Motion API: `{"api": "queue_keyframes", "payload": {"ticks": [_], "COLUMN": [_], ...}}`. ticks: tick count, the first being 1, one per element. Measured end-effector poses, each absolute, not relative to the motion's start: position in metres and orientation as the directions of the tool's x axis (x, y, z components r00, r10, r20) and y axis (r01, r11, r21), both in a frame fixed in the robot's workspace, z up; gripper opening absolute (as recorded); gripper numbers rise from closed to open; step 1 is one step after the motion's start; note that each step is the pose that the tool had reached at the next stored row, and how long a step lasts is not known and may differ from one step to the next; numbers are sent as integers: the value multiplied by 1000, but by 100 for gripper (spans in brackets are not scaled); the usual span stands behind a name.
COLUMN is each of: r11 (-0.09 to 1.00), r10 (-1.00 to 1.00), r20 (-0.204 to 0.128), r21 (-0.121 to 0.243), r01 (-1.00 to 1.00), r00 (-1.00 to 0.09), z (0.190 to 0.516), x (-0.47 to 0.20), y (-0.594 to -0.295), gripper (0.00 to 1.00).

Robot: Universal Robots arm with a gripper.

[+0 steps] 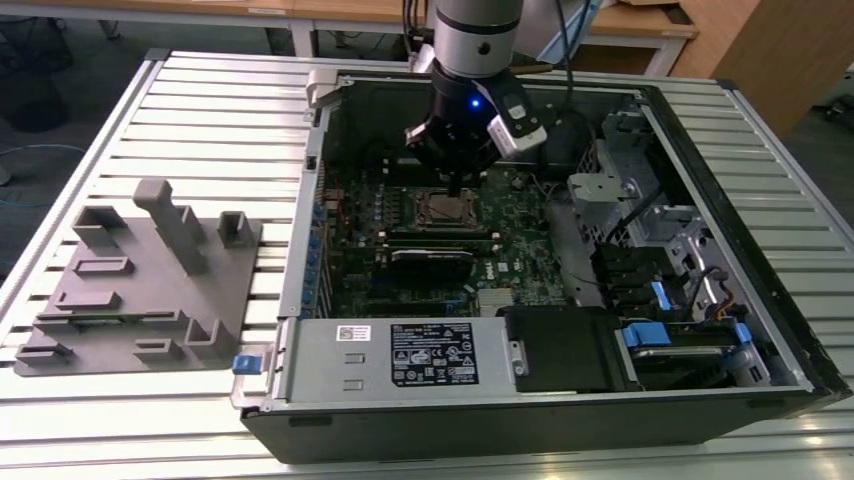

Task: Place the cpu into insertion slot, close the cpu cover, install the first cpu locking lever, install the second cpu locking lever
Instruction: 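Install the second cpu locking lever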

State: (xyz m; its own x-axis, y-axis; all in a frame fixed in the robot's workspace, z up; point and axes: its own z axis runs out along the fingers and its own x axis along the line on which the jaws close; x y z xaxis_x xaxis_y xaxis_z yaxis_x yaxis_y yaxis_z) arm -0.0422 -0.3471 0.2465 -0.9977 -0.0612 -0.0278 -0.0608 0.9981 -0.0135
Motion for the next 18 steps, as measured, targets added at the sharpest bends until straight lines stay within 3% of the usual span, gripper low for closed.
{"api": "queue_keyframes", "payload": {"ticks": [18], "r11": [998], "r10": [-61], "r20": [-28], "r21": [-13], "r01": [-61], "r00": [-998], "z": [250], "x": [-43], "y": [-360], "gripper": [11]}}
